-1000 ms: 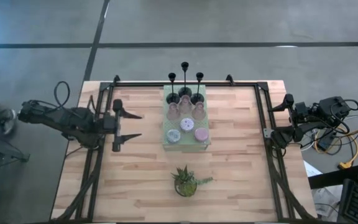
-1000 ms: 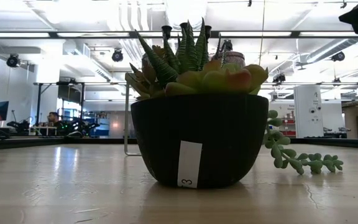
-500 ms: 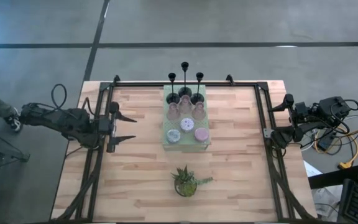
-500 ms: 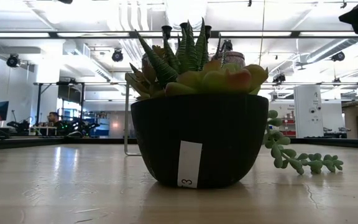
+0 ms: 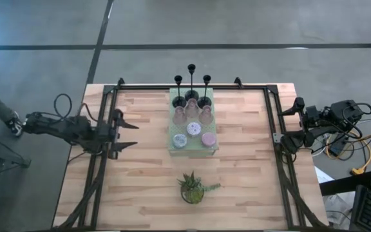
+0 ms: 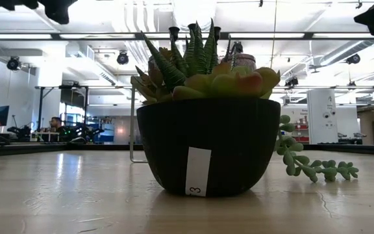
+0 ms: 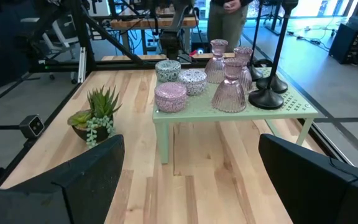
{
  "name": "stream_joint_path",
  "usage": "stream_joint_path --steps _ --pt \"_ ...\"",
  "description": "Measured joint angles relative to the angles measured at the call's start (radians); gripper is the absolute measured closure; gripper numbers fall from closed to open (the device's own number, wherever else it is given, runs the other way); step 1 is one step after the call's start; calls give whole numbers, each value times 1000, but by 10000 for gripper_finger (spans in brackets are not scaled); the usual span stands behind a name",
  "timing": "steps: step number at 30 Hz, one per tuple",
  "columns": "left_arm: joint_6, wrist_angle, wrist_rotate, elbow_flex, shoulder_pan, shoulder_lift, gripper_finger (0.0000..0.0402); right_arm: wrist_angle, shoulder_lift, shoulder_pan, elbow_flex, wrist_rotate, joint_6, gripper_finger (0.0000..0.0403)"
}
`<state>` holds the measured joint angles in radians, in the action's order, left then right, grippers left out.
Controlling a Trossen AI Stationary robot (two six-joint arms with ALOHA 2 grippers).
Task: Pick & Place candle stick holders
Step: Return to Home Position
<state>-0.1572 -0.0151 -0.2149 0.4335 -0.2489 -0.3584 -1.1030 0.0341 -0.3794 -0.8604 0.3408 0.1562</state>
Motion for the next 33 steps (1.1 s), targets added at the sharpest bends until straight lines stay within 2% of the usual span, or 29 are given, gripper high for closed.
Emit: stream_joint_path --steps 6,14,24,29,33 --pt "-6 -9 48 15 0 8 133 0 0 0 0 0 0 37" --pt "36 -41 94 -22 0 34 133 0 0 0 0 0 0 37" --pt "-52 -47 85 -94 0 311 134 0 0 0 0 0 0 37" --pt "17 -60 102 -162 -2 322 133 0 0 0 0 0 0 37" --pt "83 -22 65 -243 -2 321 134 0 0 0 0 0 0 37"
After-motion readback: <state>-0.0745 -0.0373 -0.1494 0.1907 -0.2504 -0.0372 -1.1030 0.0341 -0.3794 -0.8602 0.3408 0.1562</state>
